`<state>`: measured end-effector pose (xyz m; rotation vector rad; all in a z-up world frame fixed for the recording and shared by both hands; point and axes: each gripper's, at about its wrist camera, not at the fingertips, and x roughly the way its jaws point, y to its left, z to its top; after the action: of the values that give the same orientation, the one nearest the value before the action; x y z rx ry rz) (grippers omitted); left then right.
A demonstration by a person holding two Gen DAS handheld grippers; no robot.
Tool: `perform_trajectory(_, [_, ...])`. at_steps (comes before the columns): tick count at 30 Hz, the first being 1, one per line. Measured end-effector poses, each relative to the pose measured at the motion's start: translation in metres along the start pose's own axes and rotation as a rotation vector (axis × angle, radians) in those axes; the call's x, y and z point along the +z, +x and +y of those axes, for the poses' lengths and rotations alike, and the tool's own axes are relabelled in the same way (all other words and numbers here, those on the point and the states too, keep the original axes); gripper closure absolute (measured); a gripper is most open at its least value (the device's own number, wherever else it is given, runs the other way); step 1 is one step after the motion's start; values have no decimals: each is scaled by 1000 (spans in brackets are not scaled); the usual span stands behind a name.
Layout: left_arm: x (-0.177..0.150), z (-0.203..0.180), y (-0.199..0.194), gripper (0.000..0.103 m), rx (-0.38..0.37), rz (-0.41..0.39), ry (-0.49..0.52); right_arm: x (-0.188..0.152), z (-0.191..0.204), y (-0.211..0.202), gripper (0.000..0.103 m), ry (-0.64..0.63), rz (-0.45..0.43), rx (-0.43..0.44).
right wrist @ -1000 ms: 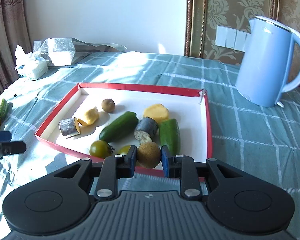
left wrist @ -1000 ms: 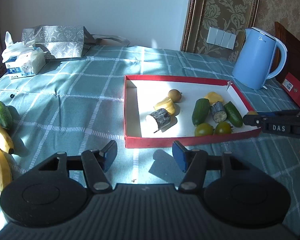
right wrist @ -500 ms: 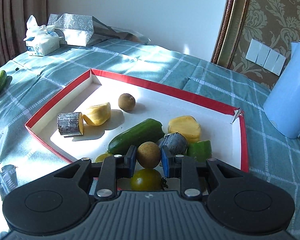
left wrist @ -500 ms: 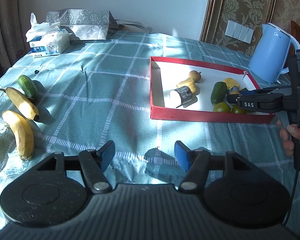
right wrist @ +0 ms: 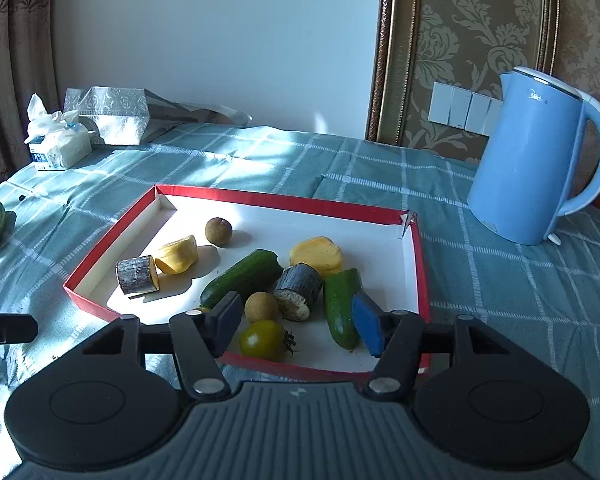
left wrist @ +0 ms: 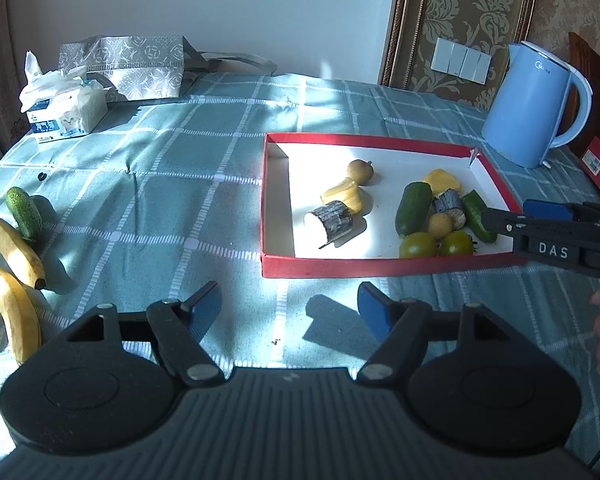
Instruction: Organize fruits
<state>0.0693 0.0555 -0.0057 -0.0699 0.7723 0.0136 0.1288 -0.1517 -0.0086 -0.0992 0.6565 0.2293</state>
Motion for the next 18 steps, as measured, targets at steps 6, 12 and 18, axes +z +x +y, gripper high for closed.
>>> perform_trajectory(6, [8,-19,3,26,-39,-13,61,-29,-12,-31,43,75,39,-31])
perform_trajectory(12, [10,-28,9,25,-57,6,82,-58,-19,-41,43,128,99,-61])
perform_trajectory(18, [12,-30,13,23,-53,13,98,-67,-21,-49,42,153,111,-80])
